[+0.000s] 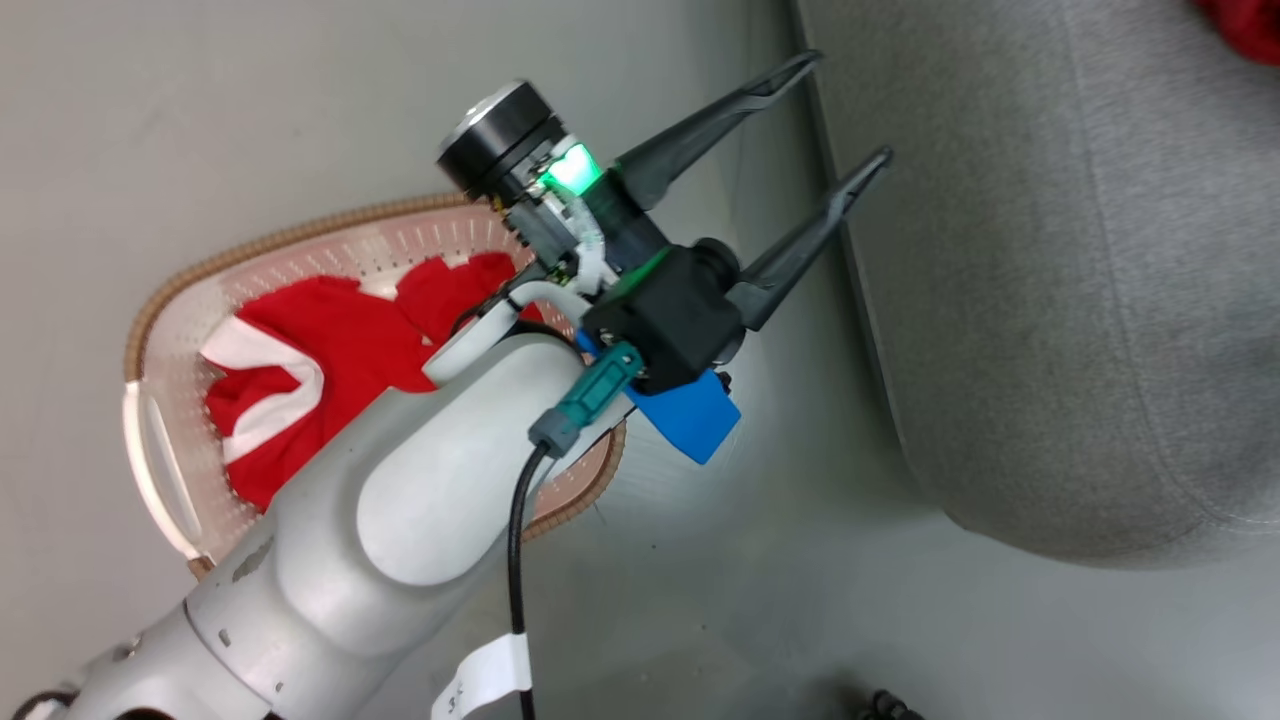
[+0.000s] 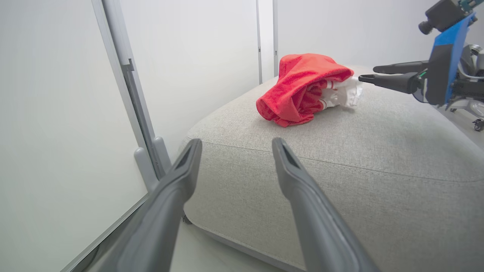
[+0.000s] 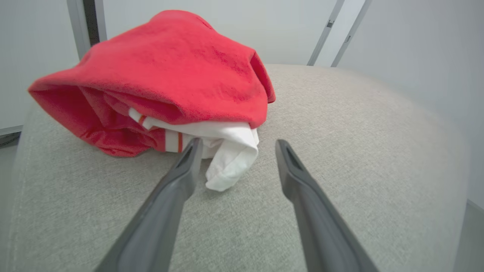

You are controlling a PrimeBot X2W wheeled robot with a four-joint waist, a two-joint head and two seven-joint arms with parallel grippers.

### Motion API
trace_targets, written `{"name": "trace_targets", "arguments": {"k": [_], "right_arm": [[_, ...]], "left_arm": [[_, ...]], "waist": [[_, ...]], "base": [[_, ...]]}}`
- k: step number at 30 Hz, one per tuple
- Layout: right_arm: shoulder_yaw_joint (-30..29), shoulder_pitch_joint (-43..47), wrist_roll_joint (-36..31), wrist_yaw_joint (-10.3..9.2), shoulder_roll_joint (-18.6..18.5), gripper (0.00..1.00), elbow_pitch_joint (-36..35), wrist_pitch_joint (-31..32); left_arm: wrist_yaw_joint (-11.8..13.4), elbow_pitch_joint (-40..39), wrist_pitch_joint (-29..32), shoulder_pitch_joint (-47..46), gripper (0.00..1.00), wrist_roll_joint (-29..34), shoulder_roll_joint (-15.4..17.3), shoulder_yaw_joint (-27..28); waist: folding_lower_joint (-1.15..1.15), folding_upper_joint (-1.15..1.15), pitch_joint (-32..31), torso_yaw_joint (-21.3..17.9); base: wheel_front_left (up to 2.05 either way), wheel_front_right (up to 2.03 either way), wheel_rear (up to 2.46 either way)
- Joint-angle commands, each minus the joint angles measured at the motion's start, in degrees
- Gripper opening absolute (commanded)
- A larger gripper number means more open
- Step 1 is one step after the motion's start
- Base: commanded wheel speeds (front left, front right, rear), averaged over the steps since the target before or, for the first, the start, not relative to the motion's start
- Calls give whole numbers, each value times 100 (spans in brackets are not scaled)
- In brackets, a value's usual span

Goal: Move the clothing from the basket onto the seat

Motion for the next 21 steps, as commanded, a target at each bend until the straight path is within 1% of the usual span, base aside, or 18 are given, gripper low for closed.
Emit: {"name": "trace_targets", "arguments": {"k": [1, 7, 11, 13, 14, 17, 21], "right_arm": [[30, 259, 74, -1, 136, 100, -220, -20], [588, 960, 185, -1, 281, 100, -1133, -20], [1106, 1305, 244, -1, 338, 100, -1617, -21], [1366, 1446, 272, -1, 371, 100, -1791, -20], [1366, 1446, 272, -1, 371, 100, -1791, -20], [1770, 1621, 208, -1, 373, 100, -2000, -20], [2224, 1765, 230, -1, 423, 100, -2206, -20]], "left_arm": [[85, -80, -26, 206, 100, -106, -10, 167], [316, -292, -27, 856, 100, -288, 50, 837], [436, -407, -23, 1329, 100, -355, 64, 1367], [477, -433, -22, 1589, 100, -361, 70, 1632], [477, -433, -22, 1589, 100, -361, 70, 1632], [532, -468, -22, 1962, 100, -360, 36, 2051], [520, -512, -21, 2404, 100, -284, -37, 2553]], "waist": [[0, 0, -495, -21], [0, 0, -1248, 96], [0, 0, -1693, 256], [0, 0, -1886, 360], [0, 0, -1886, 360], [0, 0, -2135, 535], [0, 0, -2392, 793]], "base": [[0, 0, 0], [0, 0, 0], [0, 0, 0], [0, 0, 0], [0, 0, 0], [0, 0, 0], [0, 0, 0]]}}
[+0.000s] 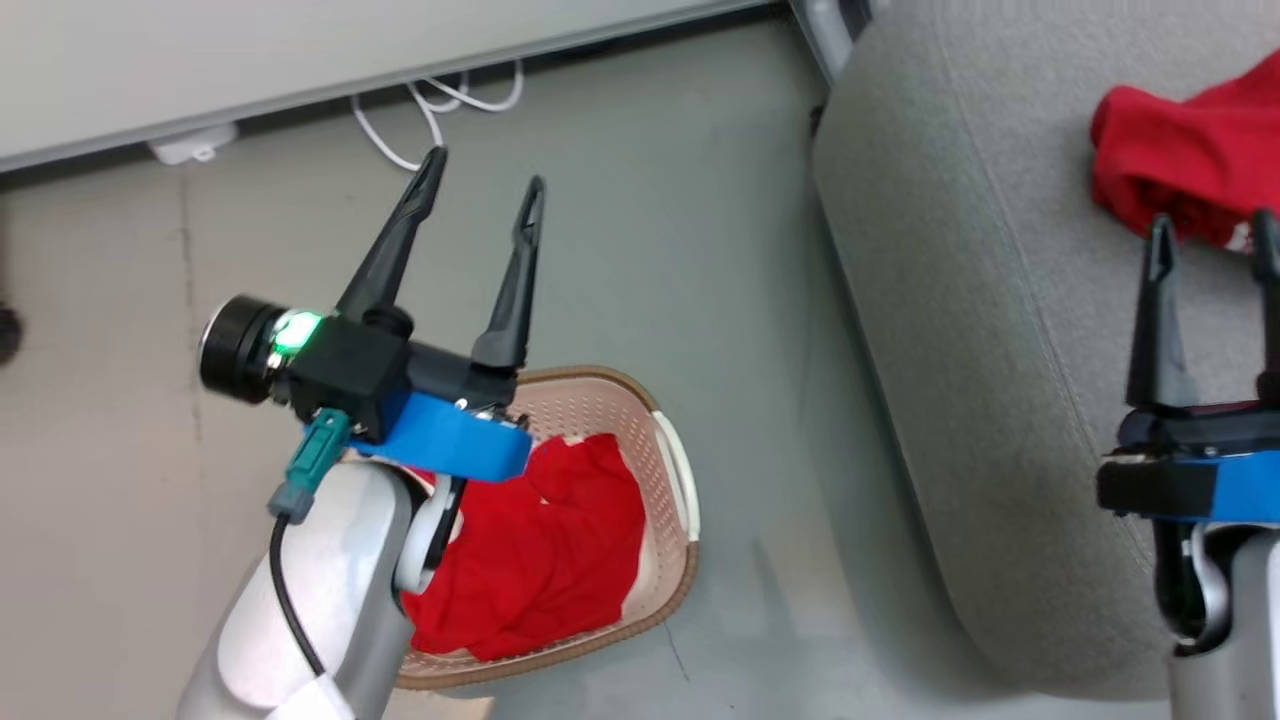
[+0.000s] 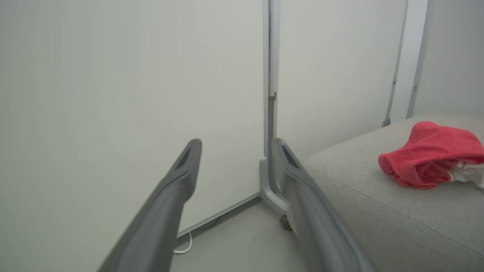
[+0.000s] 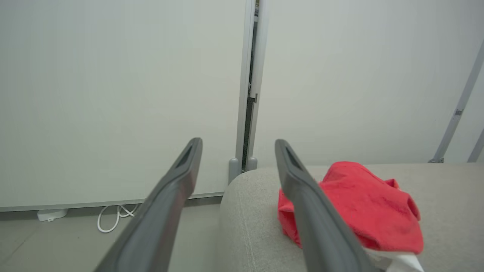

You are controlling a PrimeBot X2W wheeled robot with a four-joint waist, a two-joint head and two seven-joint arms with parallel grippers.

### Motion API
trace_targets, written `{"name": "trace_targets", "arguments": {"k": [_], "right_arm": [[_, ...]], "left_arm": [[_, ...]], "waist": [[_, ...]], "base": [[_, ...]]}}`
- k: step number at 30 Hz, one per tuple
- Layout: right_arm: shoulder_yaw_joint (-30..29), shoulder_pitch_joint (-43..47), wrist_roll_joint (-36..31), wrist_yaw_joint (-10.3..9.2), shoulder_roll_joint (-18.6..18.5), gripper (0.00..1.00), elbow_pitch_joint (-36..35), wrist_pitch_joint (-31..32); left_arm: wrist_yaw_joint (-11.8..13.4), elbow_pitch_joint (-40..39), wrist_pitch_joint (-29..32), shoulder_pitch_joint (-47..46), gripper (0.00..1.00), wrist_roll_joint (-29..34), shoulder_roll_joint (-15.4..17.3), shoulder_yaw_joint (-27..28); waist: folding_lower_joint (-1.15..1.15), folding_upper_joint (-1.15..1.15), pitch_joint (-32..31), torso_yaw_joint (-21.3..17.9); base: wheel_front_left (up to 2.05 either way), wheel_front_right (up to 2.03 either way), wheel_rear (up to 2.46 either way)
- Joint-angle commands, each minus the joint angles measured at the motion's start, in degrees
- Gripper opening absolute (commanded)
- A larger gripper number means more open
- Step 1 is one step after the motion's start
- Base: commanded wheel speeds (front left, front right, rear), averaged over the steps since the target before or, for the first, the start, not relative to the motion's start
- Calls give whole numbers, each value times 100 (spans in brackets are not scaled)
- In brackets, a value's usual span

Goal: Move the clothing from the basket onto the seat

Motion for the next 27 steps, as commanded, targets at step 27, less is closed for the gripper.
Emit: {"name": "trace_targets", "arguments": {"k": [27], "right_arm": [[727, 922, 94, -1, 262, 100, 543, -20]], "left_arm": [[-402, -100, -14, 1999, 100, 610, -659, 2020]], "waist": [[1, 0, -1186, 1165]], "base": [[0, 0, 0]]}}
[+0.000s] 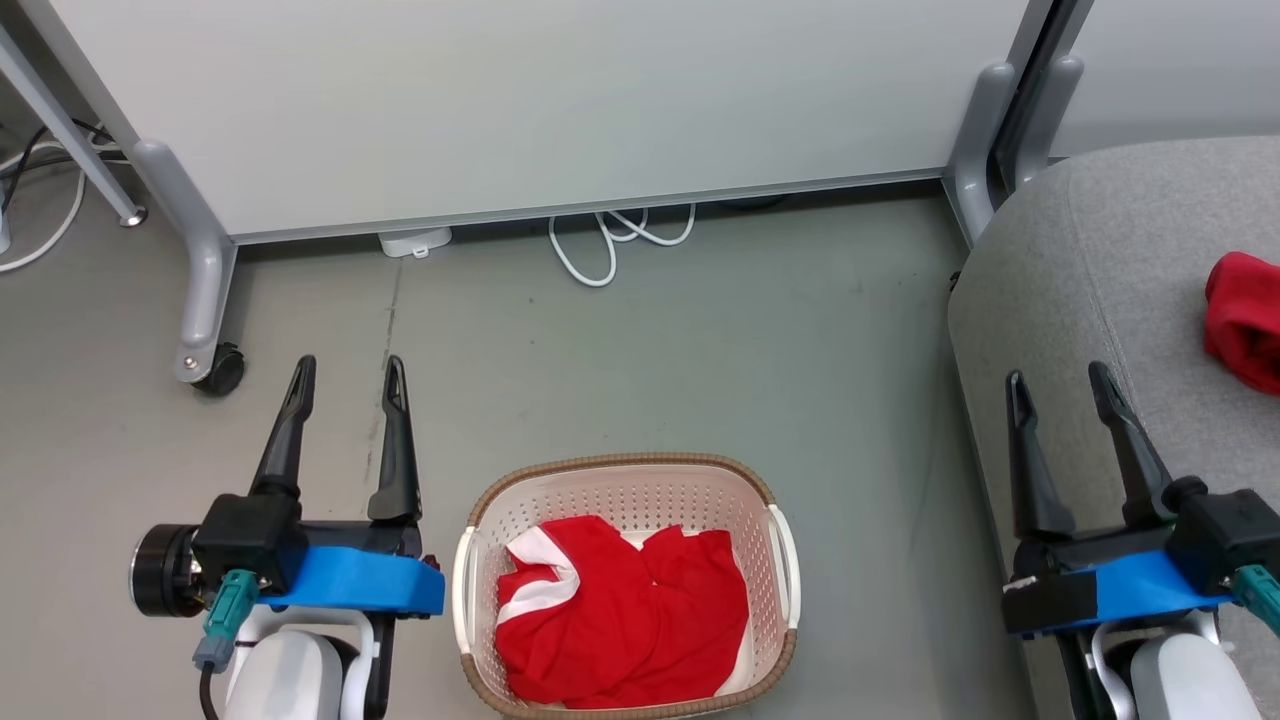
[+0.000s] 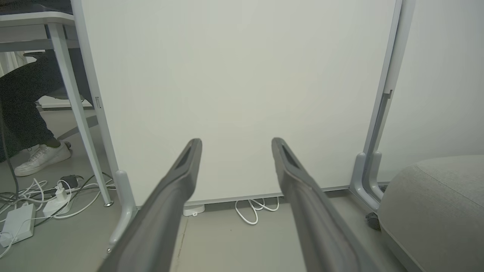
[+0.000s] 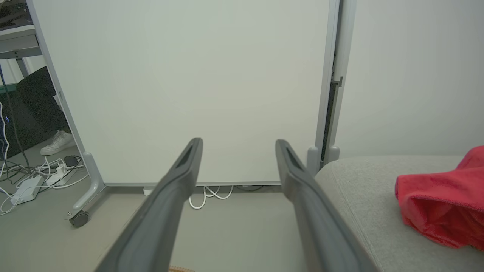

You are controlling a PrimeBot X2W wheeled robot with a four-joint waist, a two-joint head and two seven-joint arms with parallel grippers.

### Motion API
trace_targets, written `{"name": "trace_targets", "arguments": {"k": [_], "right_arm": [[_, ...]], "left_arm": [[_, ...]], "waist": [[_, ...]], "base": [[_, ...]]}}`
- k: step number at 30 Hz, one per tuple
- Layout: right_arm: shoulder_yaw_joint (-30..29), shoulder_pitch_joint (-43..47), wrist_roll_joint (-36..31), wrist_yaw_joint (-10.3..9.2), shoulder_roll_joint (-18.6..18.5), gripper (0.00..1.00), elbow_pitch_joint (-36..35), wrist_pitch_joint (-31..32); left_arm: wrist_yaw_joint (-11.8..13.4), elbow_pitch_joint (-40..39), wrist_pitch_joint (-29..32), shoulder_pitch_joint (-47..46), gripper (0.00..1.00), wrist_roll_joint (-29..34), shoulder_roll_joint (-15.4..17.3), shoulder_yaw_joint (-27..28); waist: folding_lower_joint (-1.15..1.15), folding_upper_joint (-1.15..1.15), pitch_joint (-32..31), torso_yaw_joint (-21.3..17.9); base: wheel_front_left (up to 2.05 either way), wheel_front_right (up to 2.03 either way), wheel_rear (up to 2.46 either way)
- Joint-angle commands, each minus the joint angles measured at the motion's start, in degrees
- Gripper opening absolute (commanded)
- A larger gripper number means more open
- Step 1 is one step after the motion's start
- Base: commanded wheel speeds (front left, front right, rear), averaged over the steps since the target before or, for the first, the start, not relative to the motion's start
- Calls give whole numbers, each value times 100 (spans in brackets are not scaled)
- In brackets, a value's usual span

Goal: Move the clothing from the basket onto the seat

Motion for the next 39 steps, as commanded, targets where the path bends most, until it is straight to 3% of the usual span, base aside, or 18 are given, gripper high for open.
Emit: {"name": "trace_targets", "arguments": {"k": [1, 21, 30, 39], "right_arm": [[-5, 130, 4, 1, 11, 100, 34, -20], [73, 255, 56, 1, 60, 100, 163, -20], [131, -26, 51, 1, 61, 100, 82, -20], [104, -534, 35, 1, 60, 100, -179, -20]], "left_arm": [[-38, 35, -15, 69, 100, 15, -14, 53], [-132, 228, -15, 94, 100, 6, -56, -18], [-299, 616, -15, -542, 100, 317, -11, -545], [-337, 1613, -14, -1674, 100, 535, 379, -1378]], "waist": [[1, 0, -27, 20], [1, 0, -94, 76], [1, 0, 206, -73], [1, 0, 1073, -480]], "base": [[0, 0, 0], [0, 0, 0], [0, 0, 0], [0, 0, 0]]}}
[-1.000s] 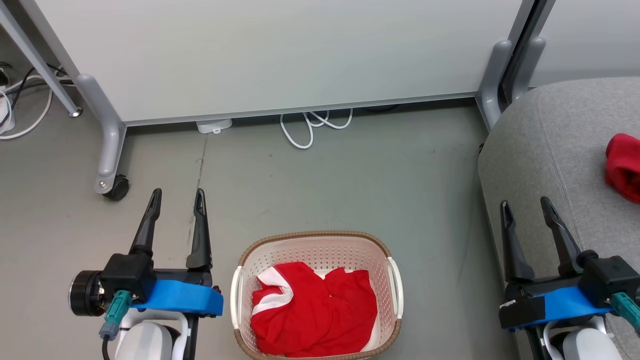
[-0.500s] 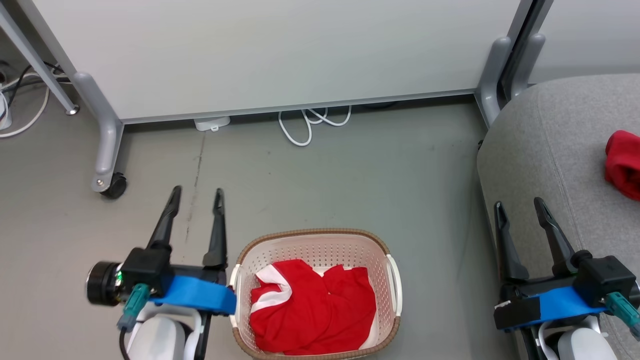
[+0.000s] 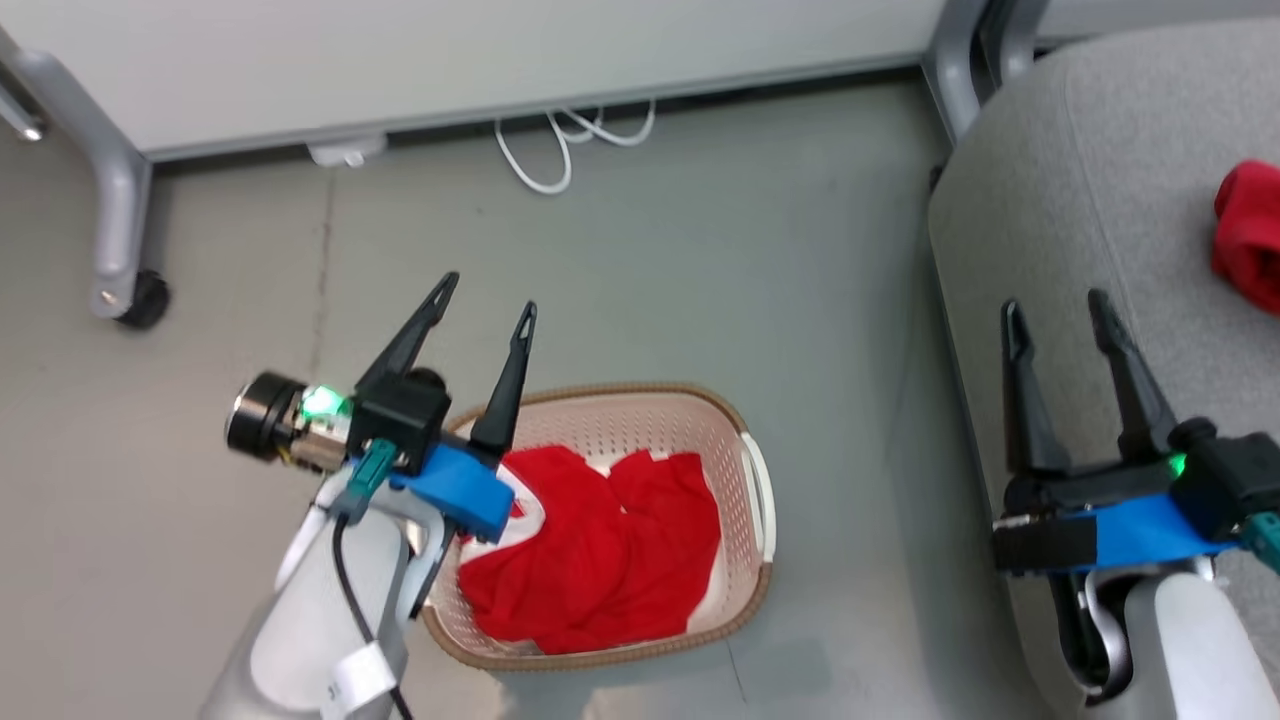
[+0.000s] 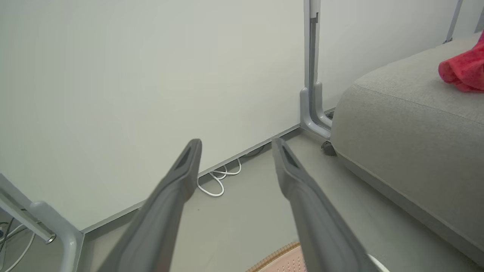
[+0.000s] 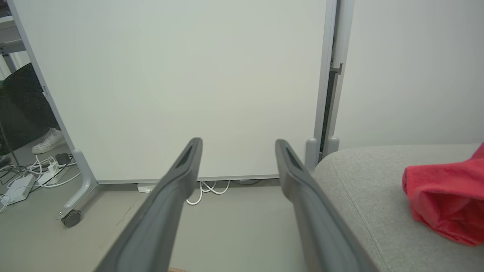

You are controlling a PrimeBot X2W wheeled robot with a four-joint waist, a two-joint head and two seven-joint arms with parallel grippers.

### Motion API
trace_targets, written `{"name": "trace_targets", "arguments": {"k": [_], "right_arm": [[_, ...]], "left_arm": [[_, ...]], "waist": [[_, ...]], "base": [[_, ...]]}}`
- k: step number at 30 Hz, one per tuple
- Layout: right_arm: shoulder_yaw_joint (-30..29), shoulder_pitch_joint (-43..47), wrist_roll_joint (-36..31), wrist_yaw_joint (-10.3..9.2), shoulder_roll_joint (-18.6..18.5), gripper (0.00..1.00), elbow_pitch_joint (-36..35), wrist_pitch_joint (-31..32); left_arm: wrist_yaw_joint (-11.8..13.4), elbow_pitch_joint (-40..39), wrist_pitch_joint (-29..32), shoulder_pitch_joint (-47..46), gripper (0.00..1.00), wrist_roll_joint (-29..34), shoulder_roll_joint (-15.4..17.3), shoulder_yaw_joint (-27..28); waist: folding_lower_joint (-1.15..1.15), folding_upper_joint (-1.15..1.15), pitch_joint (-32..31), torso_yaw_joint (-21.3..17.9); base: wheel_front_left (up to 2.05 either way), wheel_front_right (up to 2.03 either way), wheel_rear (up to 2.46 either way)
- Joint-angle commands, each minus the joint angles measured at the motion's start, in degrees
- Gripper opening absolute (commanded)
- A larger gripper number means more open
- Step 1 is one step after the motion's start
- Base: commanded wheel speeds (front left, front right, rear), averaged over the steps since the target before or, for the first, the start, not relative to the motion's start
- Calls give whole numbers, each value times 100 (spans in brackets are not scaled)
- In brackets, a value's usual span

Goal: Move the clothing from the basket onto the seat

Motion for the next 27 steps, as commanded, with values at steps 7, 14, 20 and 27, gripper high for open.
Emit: {"name": "trace_targets", "arguments": {"k": [7, 14, 20, 27], "right_arm": [[16, -541, 60, 1, 7, 100, -173, -18], [68, -988, 124, 1, 7, 100, -286, -18], [135, -1351, 153, 1, 8, 100, -412, -18], [175, -1597, 171, 1, 7, 100, -510, -18]], "left_arm": [[-7, 997, -16, -1180, 100, -53, 466, -1070], [-8, 2124, -16, -2094, 100, -152, 662, -2193], [-8, 2980, 69, -2691, 100, -315, 717, -3279], [-8, 3668, 458, -3098, 100, -694, 692, -4188]], "waist": [[-1, 0, 1117, -572], [-1, 0, 1842, -850], [-1, 0, 2387, -1032], [-1, 0, 2843, -1150]], "base": [[0, 0, 0], [0, 0, 0], [0, 0, 0], [0, 0, 0]]}}
